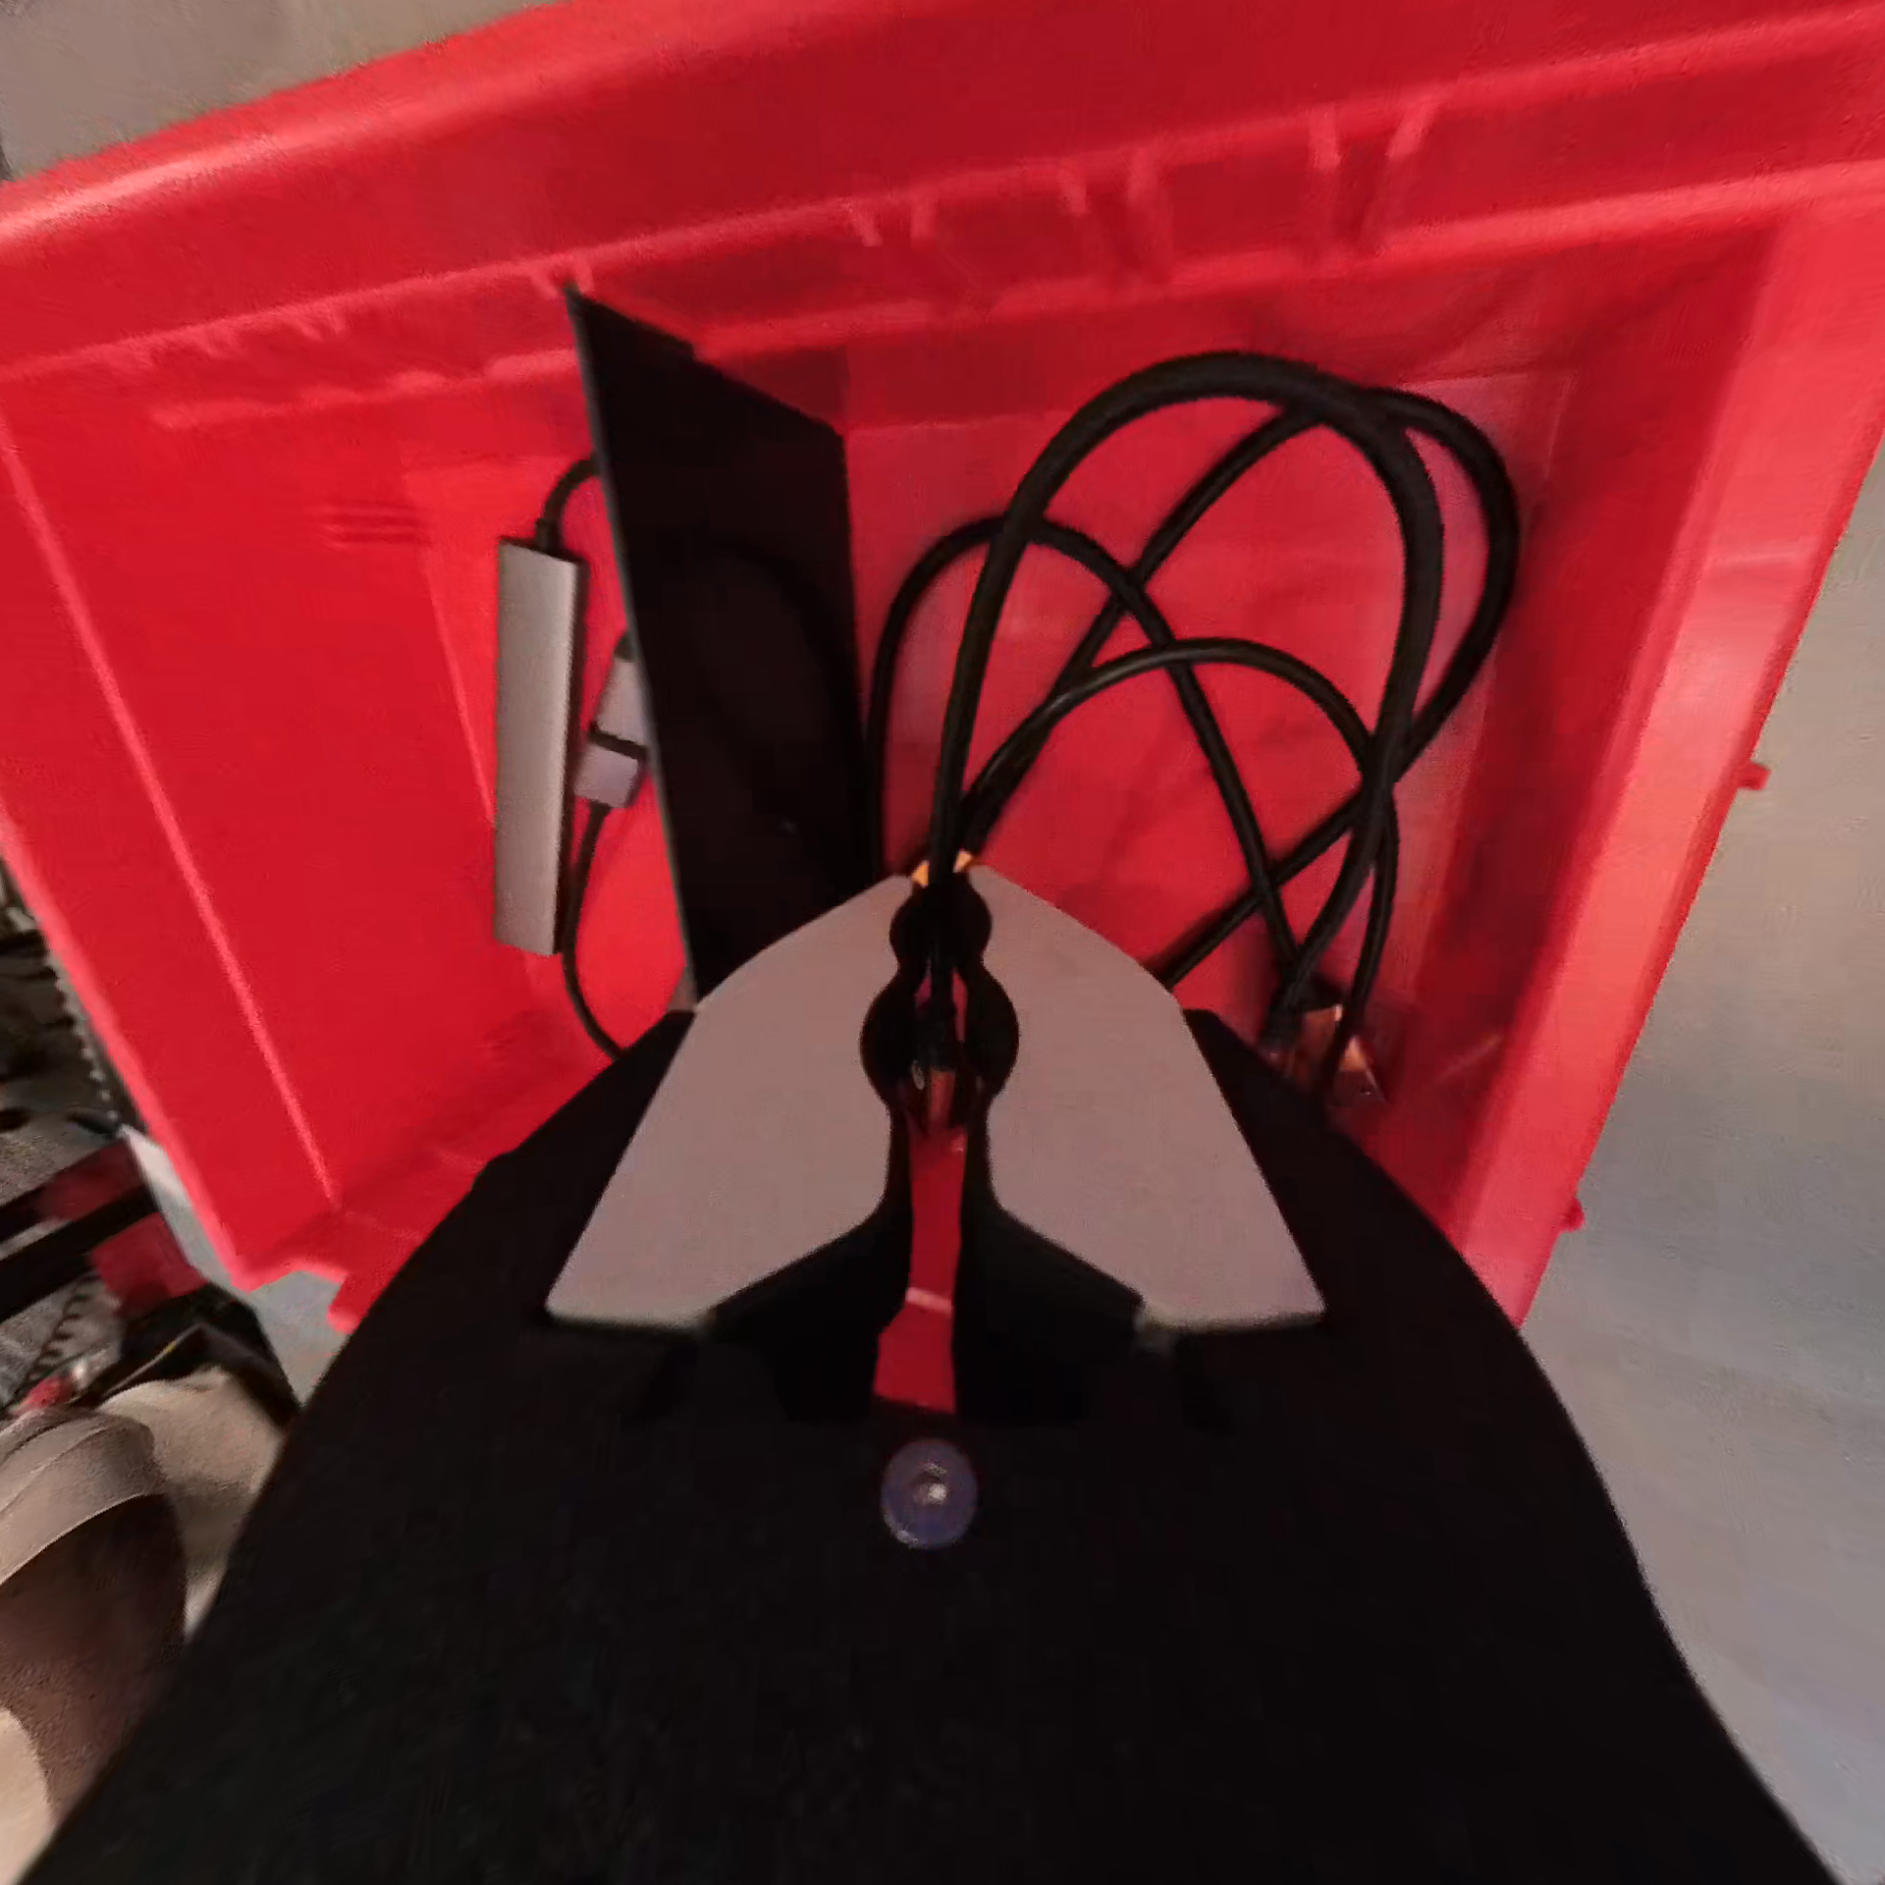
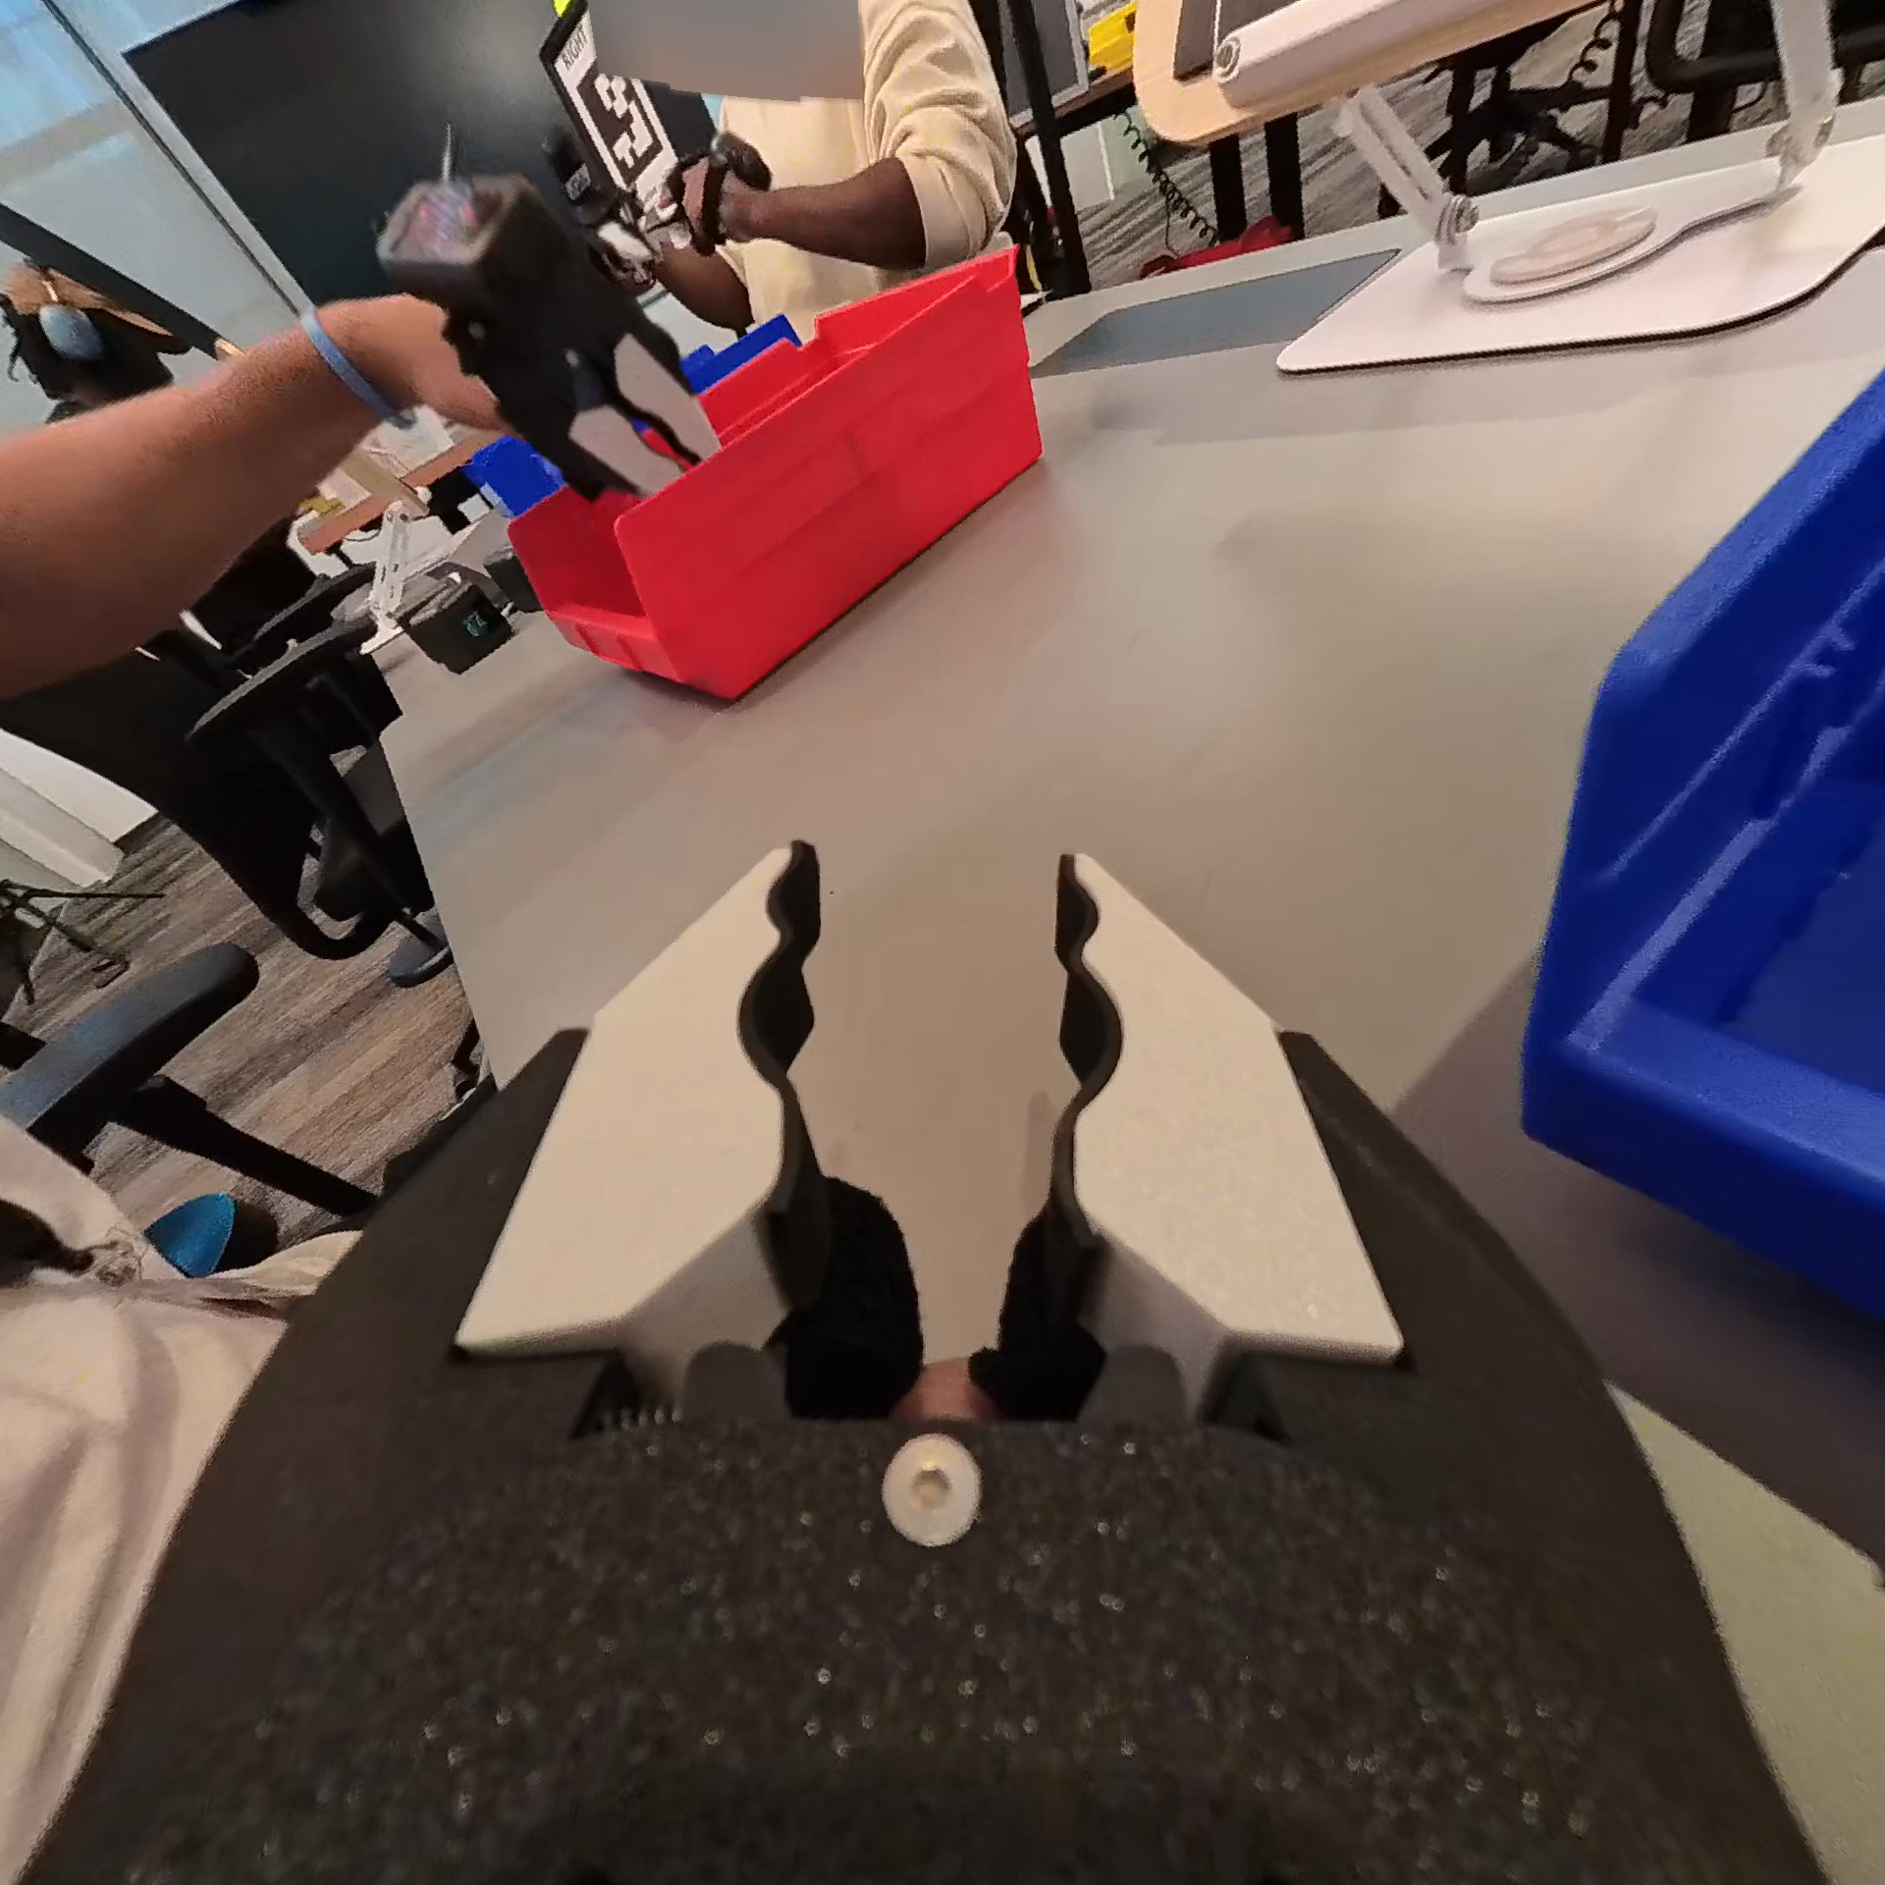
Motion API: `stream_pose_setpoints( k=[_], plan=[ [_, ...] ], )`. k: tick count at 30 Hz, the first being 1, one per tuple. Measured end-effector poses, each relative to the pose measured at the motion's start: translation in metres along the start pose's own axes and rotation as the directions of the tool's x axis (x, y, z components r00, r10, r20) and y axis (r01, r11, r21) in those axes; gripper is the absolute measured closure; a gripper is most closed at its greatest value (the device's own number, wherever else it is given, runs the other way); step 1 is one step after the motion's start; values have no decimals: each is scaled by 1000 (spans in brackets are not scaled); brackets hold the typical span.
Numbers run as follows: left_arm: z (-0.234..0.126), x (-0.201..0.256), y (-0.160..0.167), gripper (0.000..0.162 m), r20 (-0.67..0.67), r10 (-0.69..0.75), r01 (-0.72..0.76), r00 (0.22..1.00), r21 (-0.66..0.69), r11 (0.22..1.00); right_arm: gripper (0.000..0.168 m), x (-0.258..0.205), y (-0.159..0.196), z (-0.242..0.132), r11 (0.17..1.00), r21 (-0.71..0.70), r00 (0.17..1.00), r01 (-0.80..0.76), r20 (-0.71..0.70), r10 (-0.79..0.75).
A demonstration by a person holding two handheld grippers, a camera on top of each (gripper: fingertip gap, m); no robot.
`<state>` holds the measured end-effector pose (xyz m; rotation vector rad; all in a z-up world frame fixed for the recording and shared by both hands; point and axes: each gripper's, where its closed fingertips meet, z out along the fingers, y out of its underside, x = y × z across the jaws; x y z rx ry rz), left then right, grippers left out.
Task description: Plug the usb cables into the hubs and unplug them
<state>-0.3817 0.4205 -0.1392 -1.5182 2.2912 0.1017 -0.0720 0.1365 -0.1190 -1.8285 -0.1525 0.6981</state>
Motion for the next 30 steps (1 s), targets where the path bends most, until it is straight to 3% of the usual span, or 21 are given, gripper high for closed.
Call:
stream_pose_setpoints(
  k=[4, 11, 17, 21, 26, 30],
  plan=[
    [-34, -22, -5, 159, 95, -36, 28, 995, 89, 996, 123, -1, -1, -3, 1000, 10, 1000, -1, 3, 1],
    [-131, -52, -23, 159, 241, -33, -12, 970, 184, 983, 124, 2, -8, -11, 999, 47, 1000, -9, -12, 10],
    [-186, -43, -99, 159, 246, 133, -187, 960, 210, 960, 124, -1, -10, -13, 998, 58, 1000, -7, -2, 7],
    [-159, -17, -173, 158, 140, 306, -332, 942, 235, 913, 124, -6, -10, -14, 998, 56, 1000, 12, 4, -12],
    [-71, 35, -249, 159, -61, 489, -456, 870, 278, 846, 124, -10, -8, -21, 998, 64, 1000, 18, -1, -18],
    [-6, 73, -292, 159, -163, 588, -531, 792, 291, 796, 125, -9, -6, -27, 997, 65, 999, 36, -18, -35]
  ],
)
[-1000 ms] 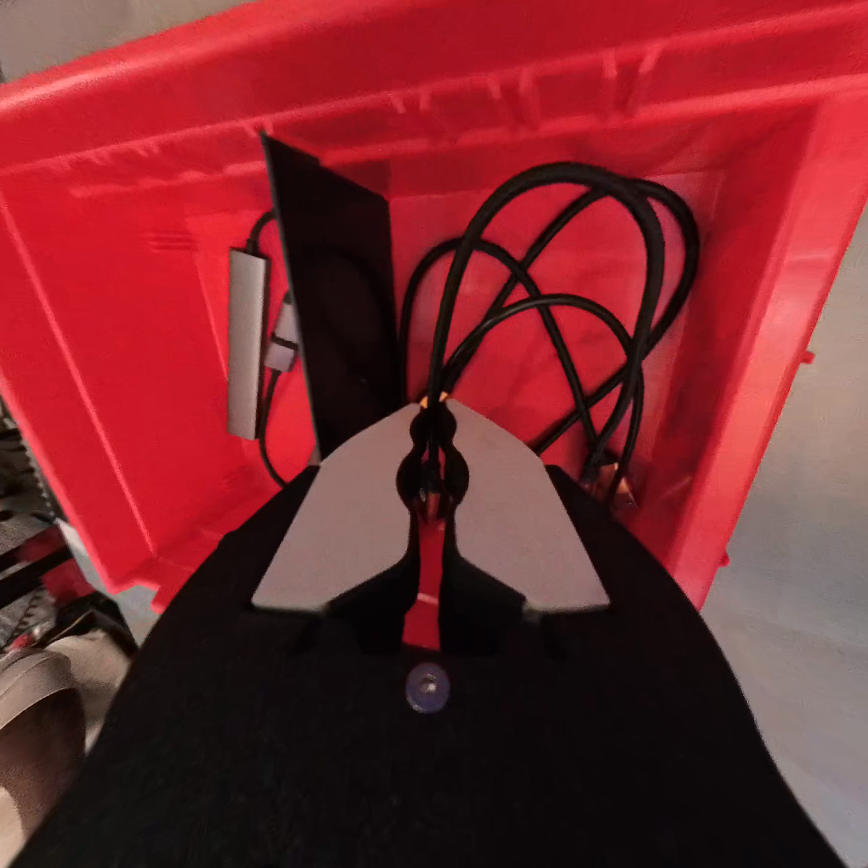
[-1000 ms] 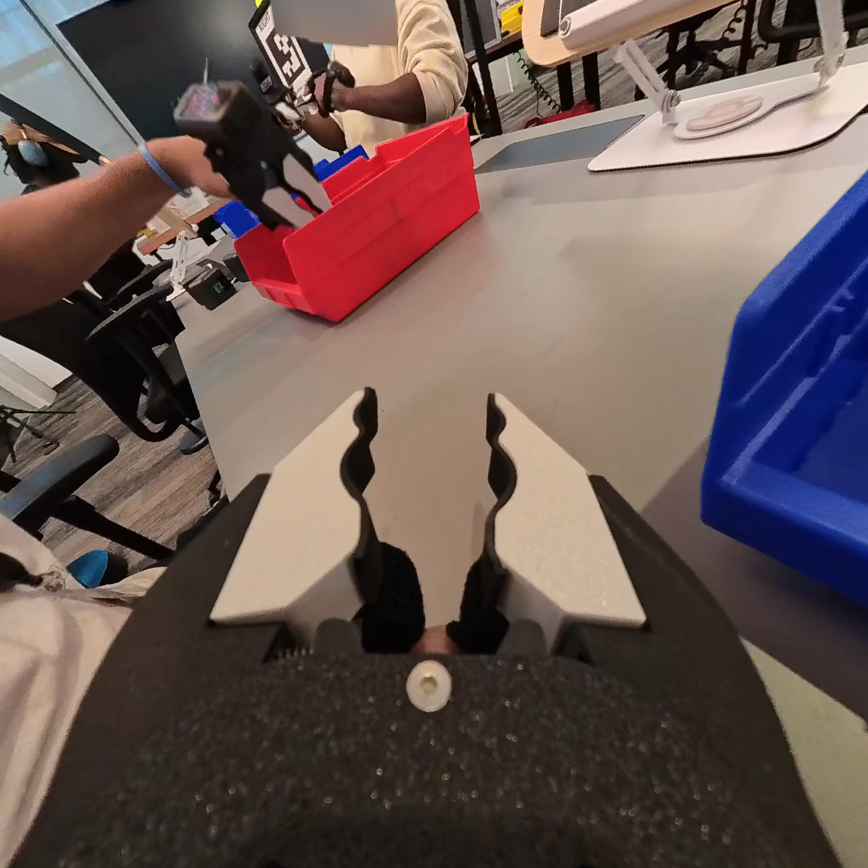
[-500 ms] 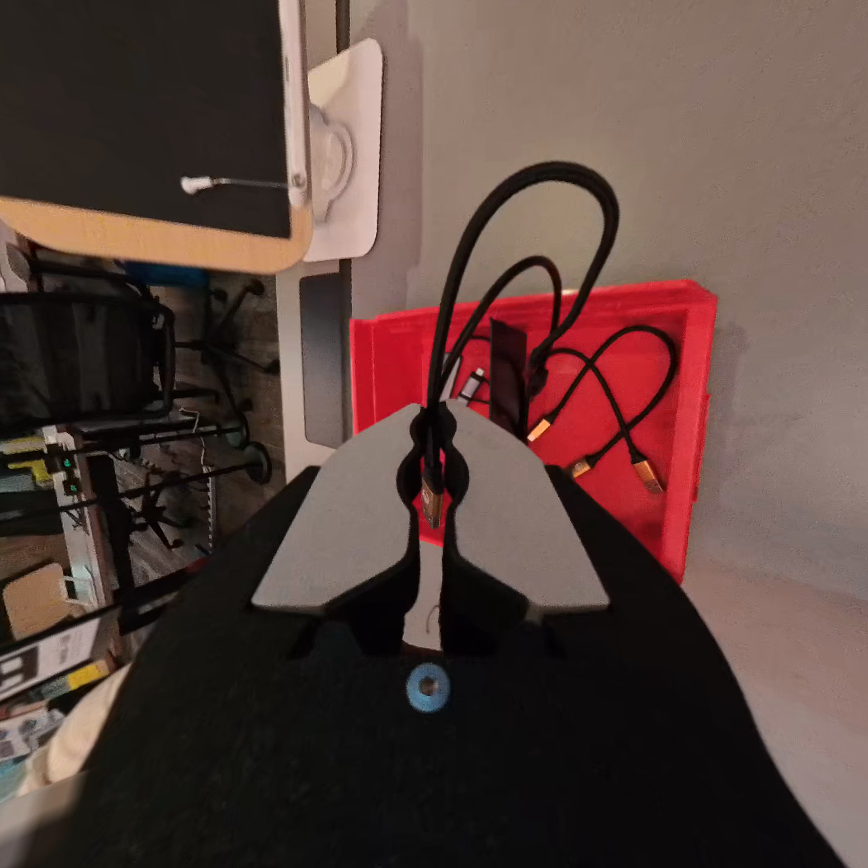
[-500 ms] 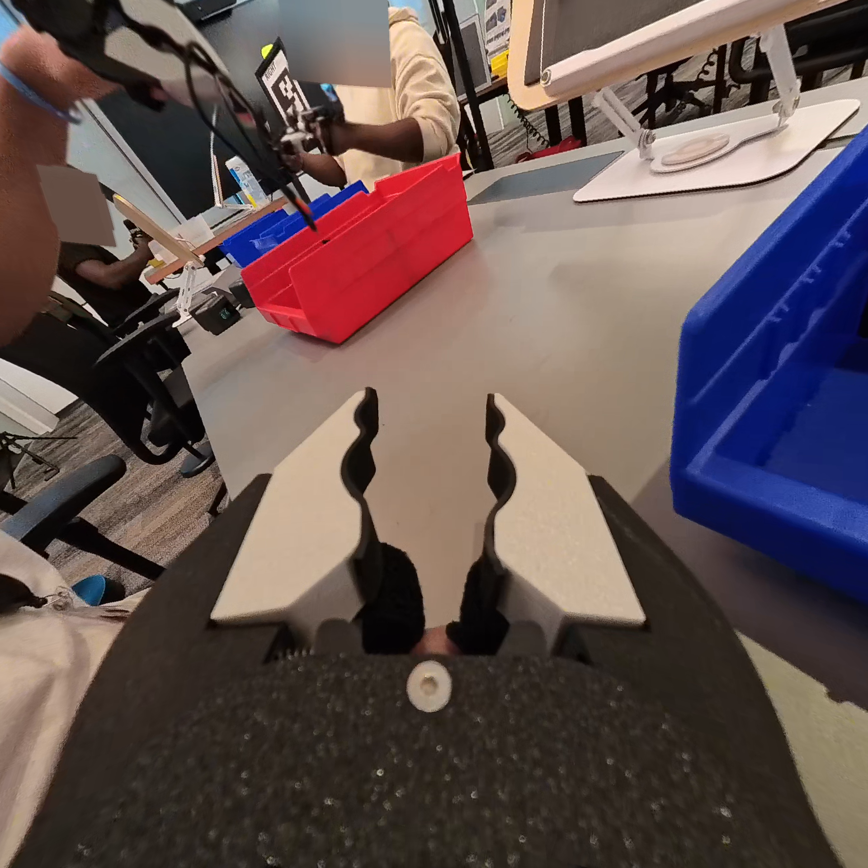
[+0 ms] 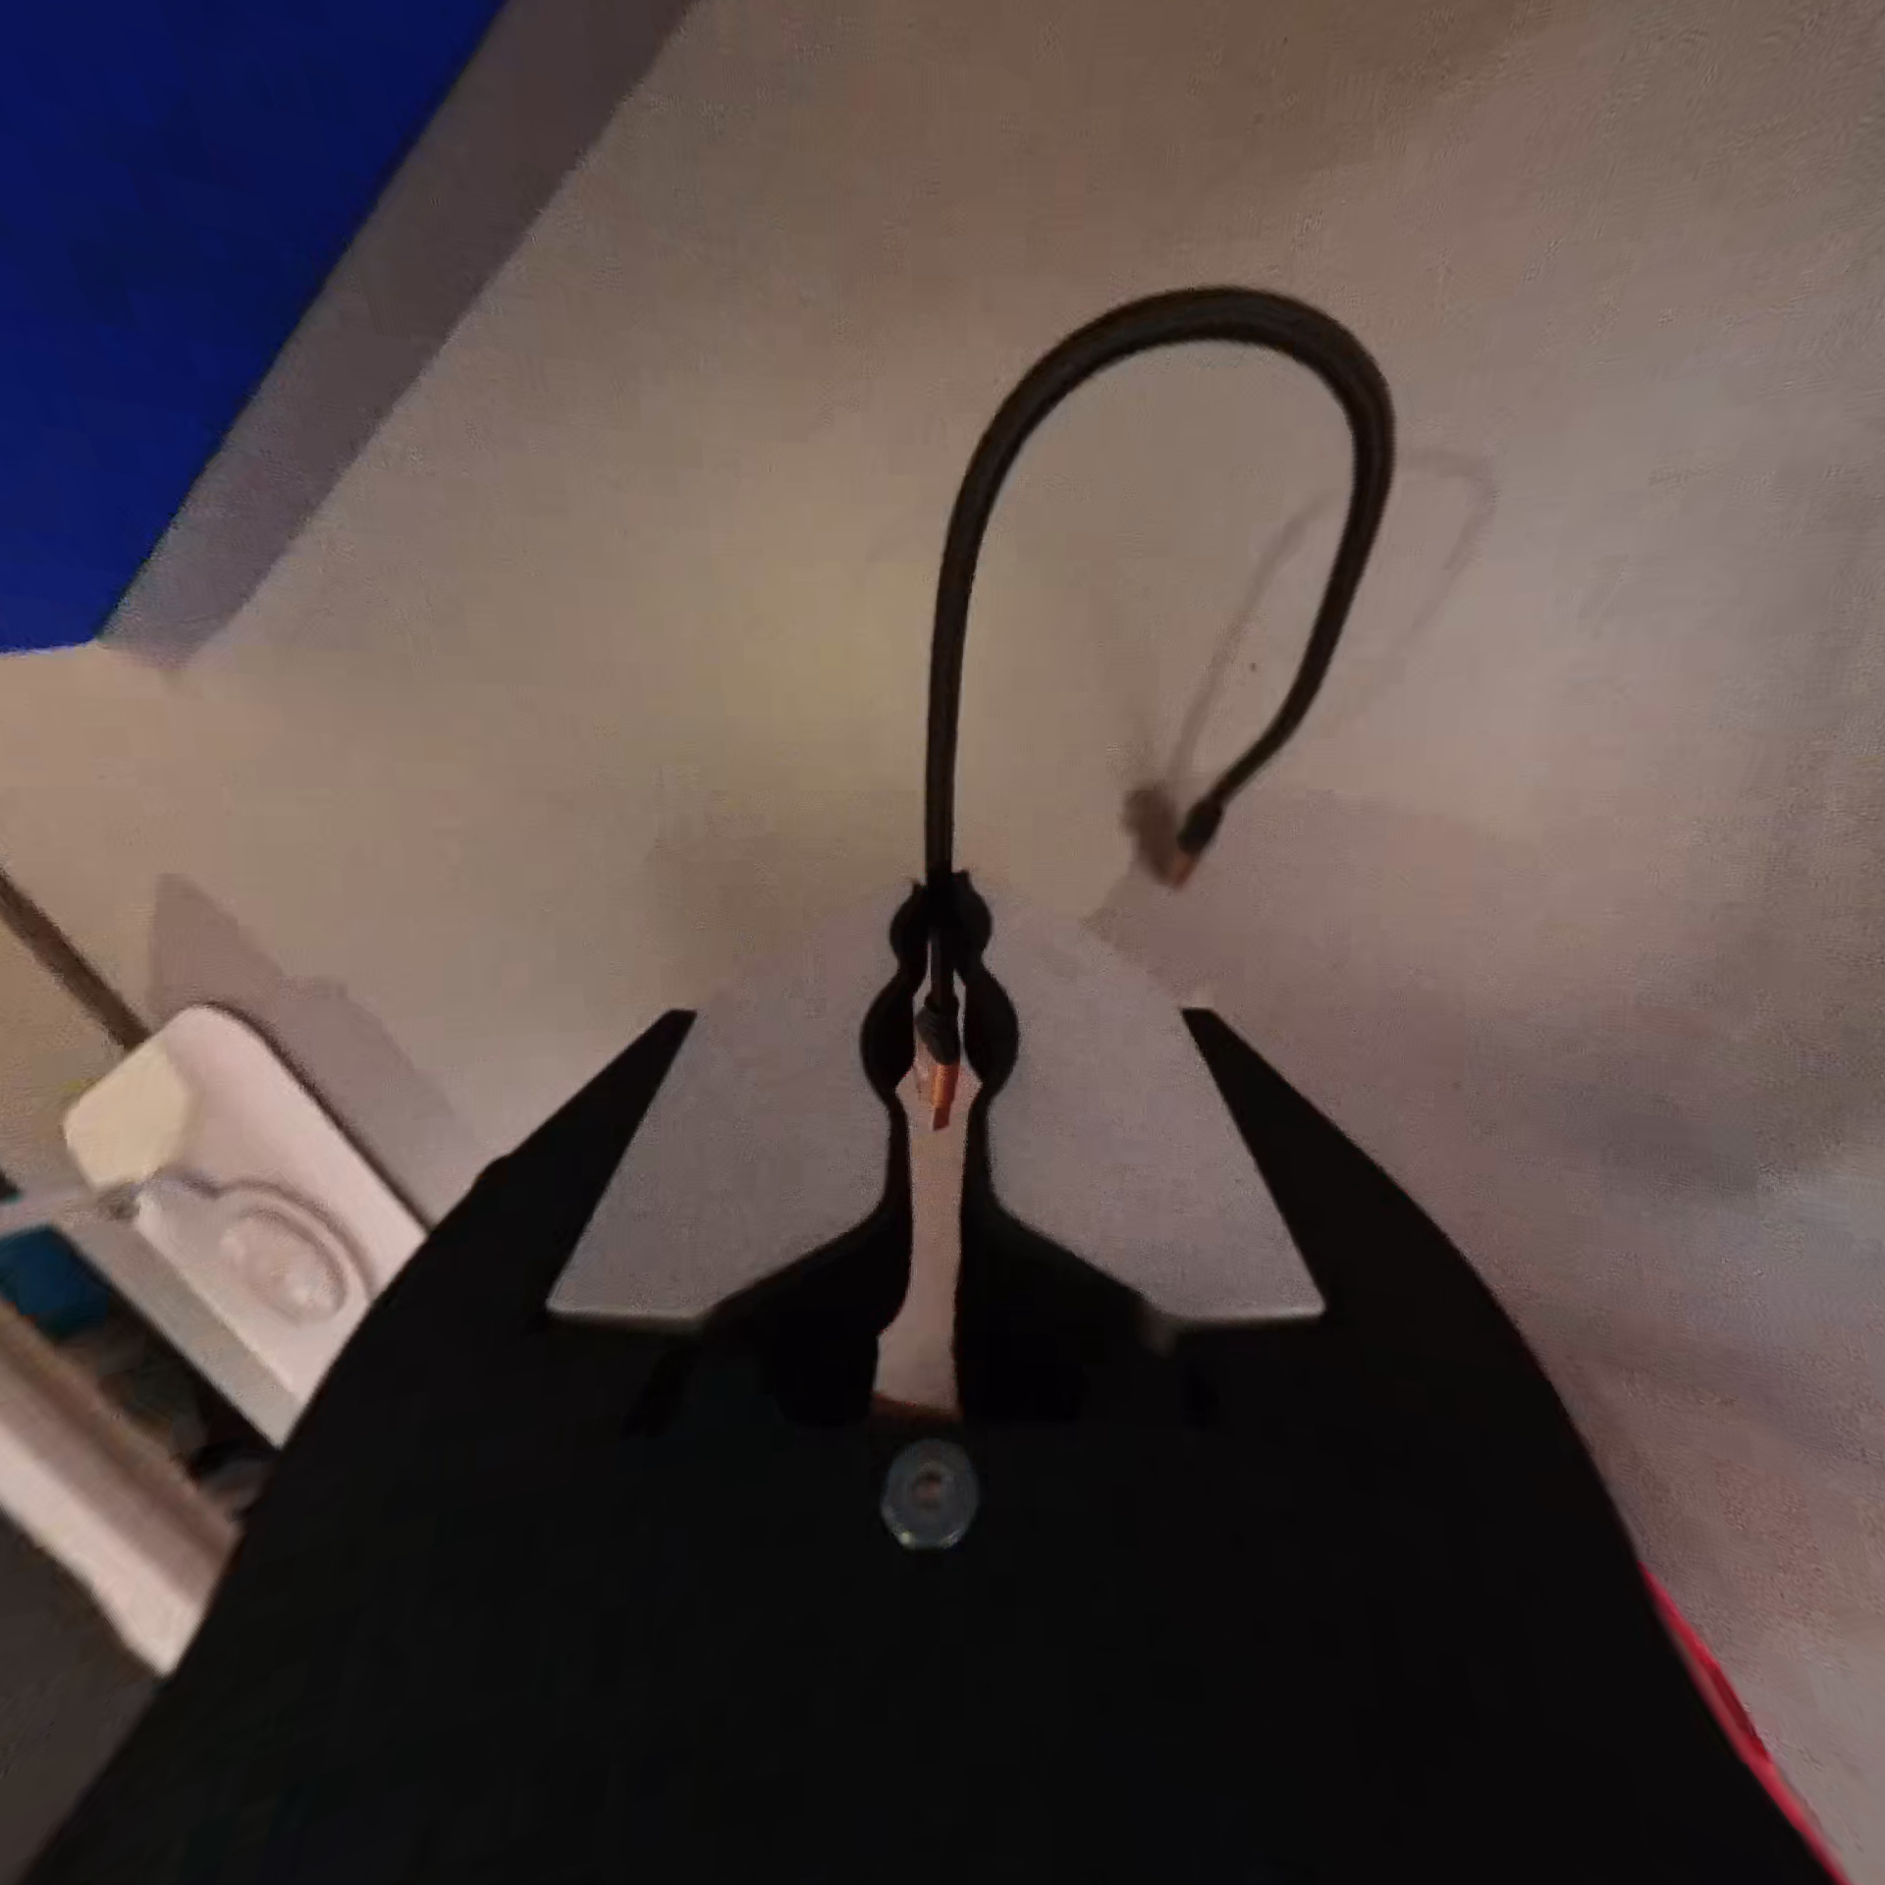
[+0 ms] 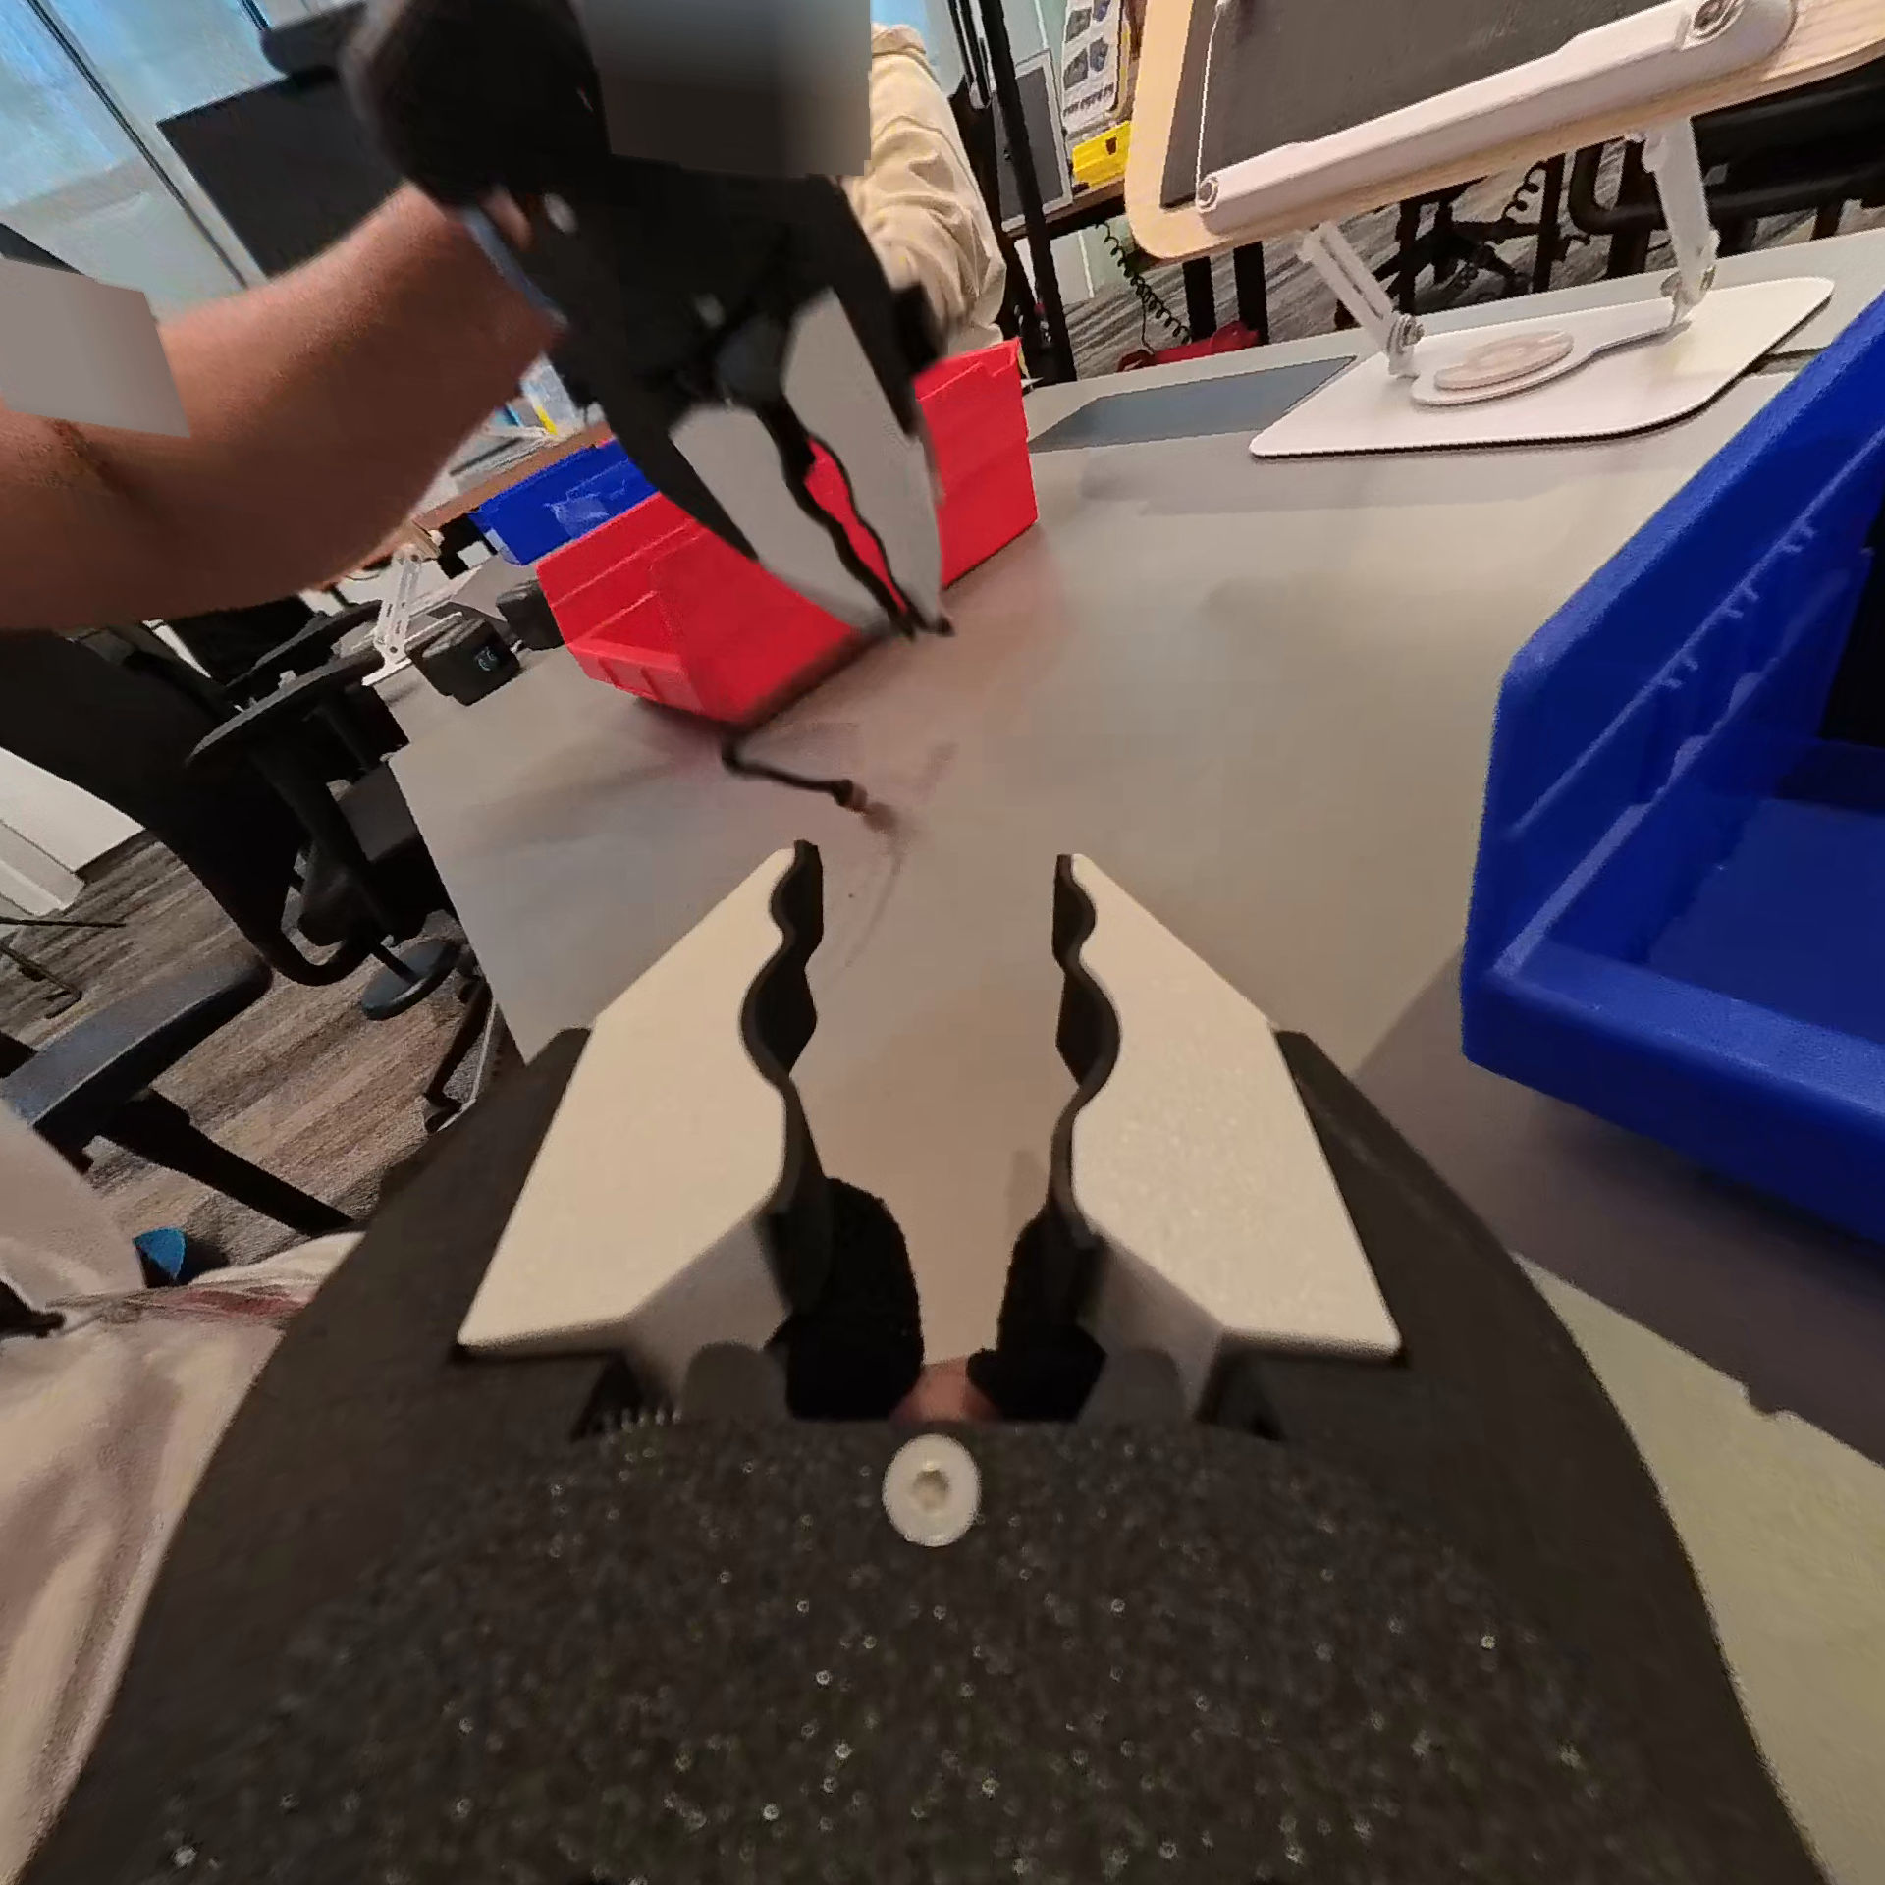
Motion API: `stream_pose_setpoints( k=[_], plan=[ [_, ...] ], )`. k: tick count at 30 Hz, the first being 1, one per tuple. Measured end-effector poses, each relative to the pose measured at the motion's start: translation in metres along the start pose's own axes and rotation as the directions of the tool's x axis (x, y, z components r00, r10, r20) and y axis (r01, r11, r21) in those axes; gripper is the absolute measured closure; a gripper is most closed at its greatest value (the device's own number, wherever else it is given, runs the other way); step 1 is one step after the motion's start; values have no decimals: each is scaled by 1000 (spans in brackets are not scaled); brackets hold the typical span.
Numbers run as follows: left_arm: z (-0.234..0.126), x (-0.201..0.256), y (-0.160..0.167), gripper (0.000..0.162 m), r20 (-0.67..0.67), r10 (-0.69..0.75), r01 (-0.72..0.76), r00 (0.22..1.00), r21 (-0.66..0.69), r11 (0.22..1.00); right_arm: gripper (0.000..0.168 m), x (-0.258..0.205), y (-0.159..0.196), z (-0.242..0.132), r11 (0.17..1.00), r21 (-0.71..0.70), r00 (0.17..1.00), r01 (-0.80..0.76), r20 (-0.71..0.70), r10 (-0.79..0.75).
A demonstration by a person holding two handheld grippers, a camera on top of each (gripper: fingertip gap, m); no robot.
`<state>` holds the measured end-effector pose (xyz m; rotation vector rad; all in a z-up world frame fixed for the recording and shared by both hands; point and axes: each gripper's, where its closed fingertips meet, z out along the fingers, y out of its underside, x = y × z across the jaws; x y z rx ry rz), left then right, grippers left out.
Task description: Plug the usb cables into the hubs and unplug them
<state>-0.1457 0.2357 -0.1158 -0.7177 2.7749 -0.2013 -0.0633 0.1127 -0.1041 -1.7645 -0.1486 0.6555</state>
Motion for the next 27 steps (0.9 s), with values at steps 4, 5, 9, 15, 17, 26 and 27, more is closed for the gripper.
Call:
stream_pose_setpoints(
  k=[4, 5, 9, 15, 17, 26, 27],
  plan=[
    [47, -3, -24, 159, -81, 43, -43, 996, -2, 999, 125, 3, -2, -6, 1000, 11, 1000, -9, -6, 9],
    [55, -6, -28, 159, -83, 28, -28, 996, 2, 1000, 125, 4, -2, -8, 1000, 13, 1000, -10, -11, 10],
    [70, -8, -35, 158, -118, -42, 47, 992, 43, 998, 125, 8, -3, -13, 999, 25, 999, -28, -18, 28],
    [-4, -20, -24, 133, -77, -292, 302, 953, 250, 920, 125, 11, -4, -17, 998, 34, 998, -53, -20, 54],
    [-54, -27, 1, 135, -20, -410, 392, 912, 340, 855, 125, 10, -4, -18, 998, 36, 998, -58, -17, 59],
    [-154, 31, 211, 137, 343, -854, 810, 391, 311, 497, 125, 1, 7, 0, 998, -32, 998, -53, 25, 53],
    [-149, 42, 230, 136, 365, -883, 852, 295, 317, 416, 125, -1, 10, 3, 998, -44, 998, -46, 30, 47]
  ],
)
